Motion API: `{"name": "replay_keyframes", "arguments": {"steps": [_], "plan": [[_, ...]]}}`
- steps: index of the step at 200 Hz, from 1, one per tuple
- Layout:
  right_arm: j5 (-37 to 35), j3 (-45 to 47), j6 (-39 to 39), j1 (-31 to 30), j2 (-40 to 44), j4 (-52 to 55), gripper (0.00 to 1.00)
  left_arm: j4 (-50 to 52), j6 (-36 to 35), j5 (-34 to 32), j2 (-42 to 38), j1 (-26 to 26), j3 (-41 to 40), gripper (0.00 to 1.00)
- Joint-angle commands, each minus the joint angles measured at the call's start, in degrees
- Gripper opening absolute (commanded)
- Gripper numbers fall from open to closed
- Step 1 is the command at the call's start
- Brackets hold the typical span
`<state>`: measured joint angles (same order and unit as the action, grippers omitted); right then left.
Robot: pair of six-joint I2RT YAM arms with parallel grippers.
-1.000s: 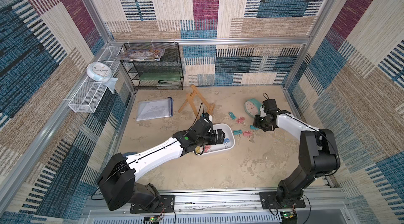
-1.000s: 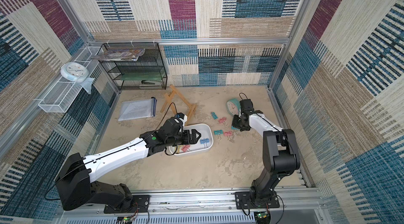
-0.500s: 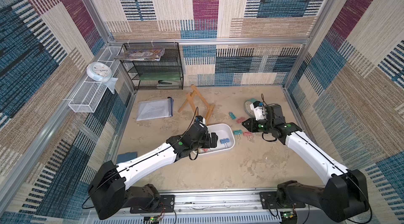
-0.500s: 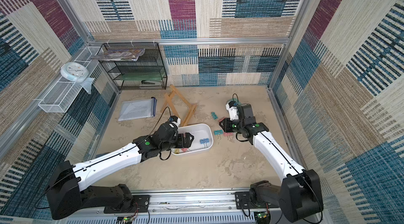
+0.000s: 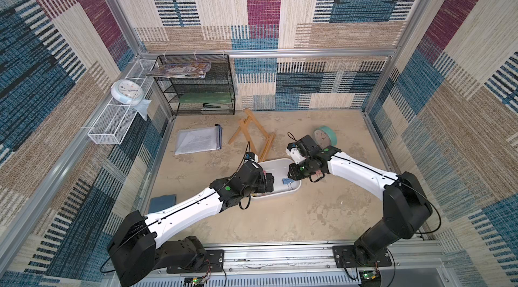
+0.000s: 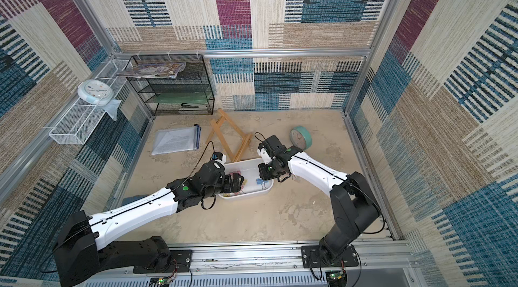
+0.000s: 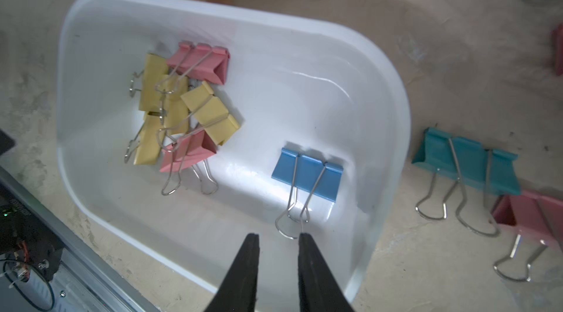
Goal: Take out the binder clips from the storage box
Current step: Pick up the binder clip from the storage box.
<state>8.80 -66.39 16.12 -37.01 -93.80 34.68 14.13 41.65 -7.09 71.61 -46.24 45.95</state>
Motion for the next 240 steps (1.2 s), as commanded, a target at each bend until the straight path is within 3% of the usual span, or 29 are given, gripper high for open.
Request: {"name": "replay_keyframes", "arguments": {"steps": [1, 125, 157, 192, 240], "plan": [[-6.1, -3.0, 2.4, -1.8, -3.0, 5.3, 0.33, 0.4, -0.2, -1.2, -0.6, 0.1, -0.1, 0.99], [-11.4, -12.3, 0.6, -5.3, -14.6, 16.3, 0.30, 0.3, -0.4, -1.7, -2.2, 0.0, -1.3, 0.99], [-11.4, -13.1, 0.2, -5.5, -15.3, 16.6, 0.19, 0.4, -0.8, -1.4, -2.0, 0.1, -1.0, 0.99], [-13.4, -15.0, -0.2, -5.6, -15.1, 17.2, 0.17, 1.2, -0.9, -1.5, -2.1, 0.1, -0.5, 0.99], [-16.4, -17.2, -0.4, -5.6, -14.7, 17.5, 0.05, 1.3, -0.6, -1.5, -2.1, 0.1, 0.0, 0.99]]}}
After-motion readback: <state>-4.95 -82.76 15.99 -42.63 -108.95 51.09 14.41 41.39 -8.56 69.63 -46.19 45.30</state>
